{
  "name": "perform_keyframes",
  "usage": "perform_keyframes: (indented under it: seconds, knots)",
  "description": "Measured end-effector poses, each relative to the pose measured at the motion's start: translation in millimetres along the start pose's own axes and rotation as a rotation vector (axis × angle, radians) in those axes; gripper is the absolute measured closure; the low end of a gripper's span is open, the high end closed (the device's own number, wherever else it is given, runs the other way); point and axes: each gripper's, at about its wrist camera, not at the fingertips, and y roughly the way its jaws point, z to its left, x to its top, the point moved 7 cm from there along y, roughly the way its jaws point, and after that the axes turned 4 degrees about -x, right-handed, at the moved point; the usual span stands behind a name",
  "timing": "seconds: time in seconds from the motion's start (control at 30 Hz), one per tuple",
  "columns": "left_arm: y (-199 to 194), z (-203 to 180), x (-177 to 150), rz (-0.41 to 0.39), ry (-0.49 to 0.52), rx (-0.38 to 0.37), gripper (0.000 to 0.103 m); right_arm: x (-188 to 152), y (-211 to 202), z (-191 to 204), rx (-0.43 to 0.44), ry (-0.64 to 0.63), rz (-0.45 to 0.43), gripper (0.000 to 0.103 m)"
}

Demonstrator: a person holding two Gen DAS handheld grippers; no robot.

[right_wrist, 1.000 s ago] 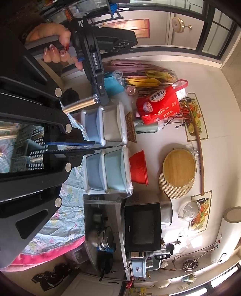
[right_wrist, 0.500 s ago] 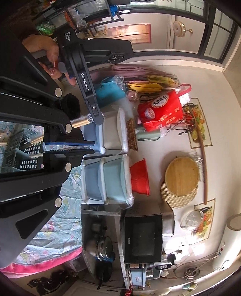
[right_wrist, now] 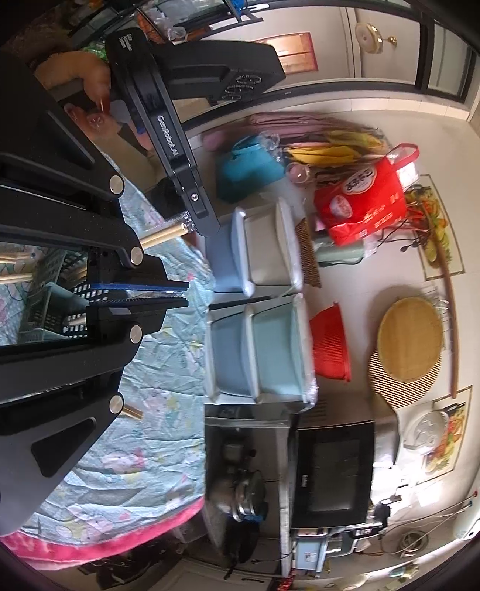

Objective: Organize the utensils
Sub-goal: 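Lift the held chopsticks with both tools and carry them above the green holder, then lower the chopsticks into the holder slots and open both tools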

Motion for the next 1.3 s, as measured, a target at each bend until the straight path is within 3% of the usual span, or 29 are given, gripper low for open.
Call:
perform_keyframes:
  seconds: [0.5,0.6,0.7,0.8,0.93,1.3]
  knots:
    - [11.5,11.0,-32.6,0.068,0.029,0.044,0.101,-29.8,31.0,-20.8,-0.055,0.053,0.08,0.098]
    - [8.6,14.3,-34.9,0.069,0.025,0.051,0.101,-34.0,31.5,-28.9,-0.073,0.067,0.087,0.077]
    - [4.4,16.6,-37.2,0.068,0.014,0.056,0.1,-36.2,26.8,-35.2,-0.089,0.077,0.082,0.074]
    - [-1.4,19.5,-39.9,0.066,0.008,0.066,0.087,-36.3,19.2,-39.8,-0.099,0.086,0.067,0.066]
    - [-10.6,20.6,-41.0,0.056,0.012,0.086,0.079,-34.7,8.8,-42.9,-0.119,0.073,0.041,0.056]
    - [-41.1,13.5,-39.4,0.012,0.021,0.098,0.034,-37.6,-21.7,-48.1,-0.144,0.071,0.005,0.043]
